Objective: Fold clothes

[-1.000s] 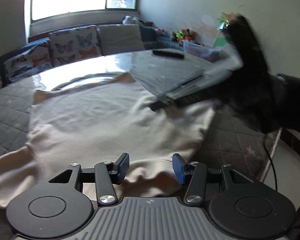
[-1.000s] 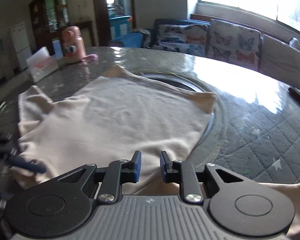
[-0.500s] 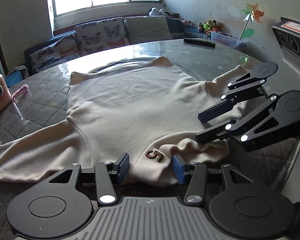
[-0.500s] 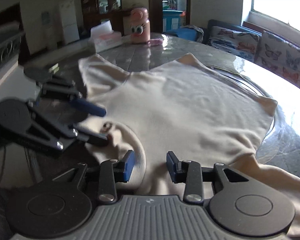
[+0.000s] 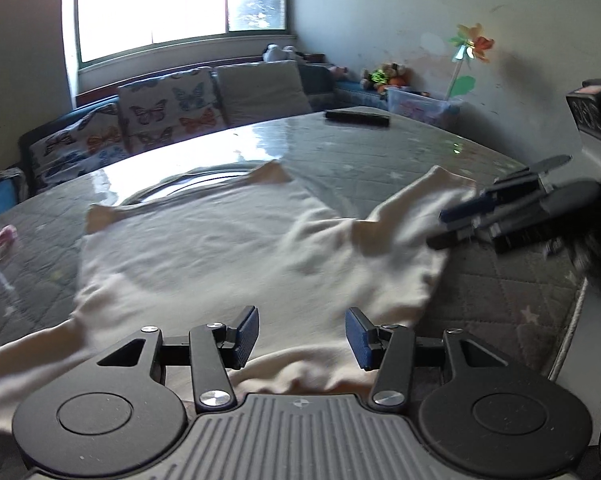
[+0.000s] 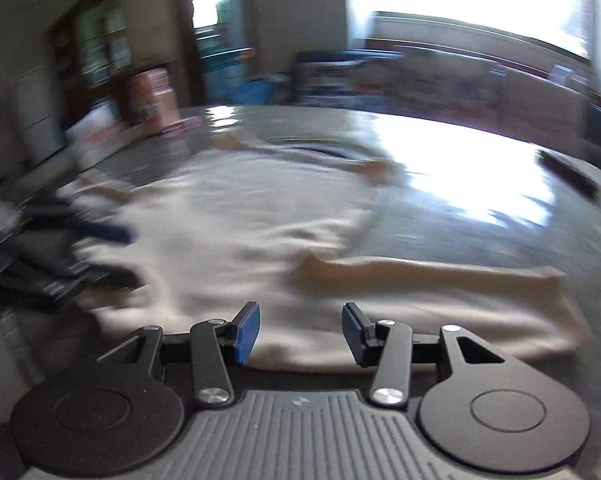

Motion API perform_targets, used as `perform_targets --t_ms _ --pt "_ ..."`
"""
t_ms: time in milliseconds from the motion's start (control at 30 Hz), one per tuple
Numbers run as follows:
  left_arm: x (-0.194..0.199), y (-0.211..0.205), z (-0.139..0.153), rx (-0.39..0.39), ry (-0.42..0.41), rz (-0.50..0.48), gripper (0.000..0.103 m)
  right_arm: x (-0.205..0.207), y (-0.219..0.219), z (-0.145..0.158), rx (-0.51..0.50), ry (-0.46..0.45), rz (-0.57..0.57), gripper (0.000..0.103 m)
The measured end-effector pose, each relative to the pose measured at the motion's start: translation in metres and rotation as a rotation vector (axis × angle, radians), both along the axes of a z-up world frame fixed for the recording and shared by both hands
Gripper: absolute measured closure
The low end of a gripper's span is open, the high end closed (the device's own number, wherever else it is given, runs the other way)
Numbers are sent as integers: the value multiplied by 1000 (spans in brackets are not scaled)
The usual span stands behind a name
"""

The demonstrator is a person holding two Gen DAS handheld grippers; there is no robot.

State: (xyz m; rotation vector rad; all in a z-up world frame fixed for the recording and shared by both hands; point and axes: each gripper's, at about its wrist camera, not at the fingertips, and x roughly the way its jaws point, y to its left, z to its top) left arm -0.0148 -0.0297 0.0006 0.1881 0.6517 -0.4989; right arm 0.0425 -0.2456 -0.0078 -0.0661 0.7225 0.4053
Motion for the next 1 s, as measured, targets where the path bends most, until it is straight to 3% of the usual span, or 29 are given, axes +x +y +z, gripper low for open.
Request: perform_targets --t_ms 167,300,500,600,700,1000 --pt "5 -17 -6 4 21 -30 52 13 -67 -7 7 -15 -287 57" --pt "9 -25 -9 11 33 -39 52 20 -105 -15 -13 -34 -441 57" --pt "14 -29 -10 14 41 -32 52 37 -126 -28 4 -26 -501 60" --pt "17 -29 -10 12 45 -23 52 45 -125 -37 18 -3 -504 70" --pt "20 -30 -12 18 53 -15 52 41 -119 -38 4 -18 -507 96" --pt "26 -39 -22 39 60 -28 51 26 -126 -5 50 -100 -506 99"
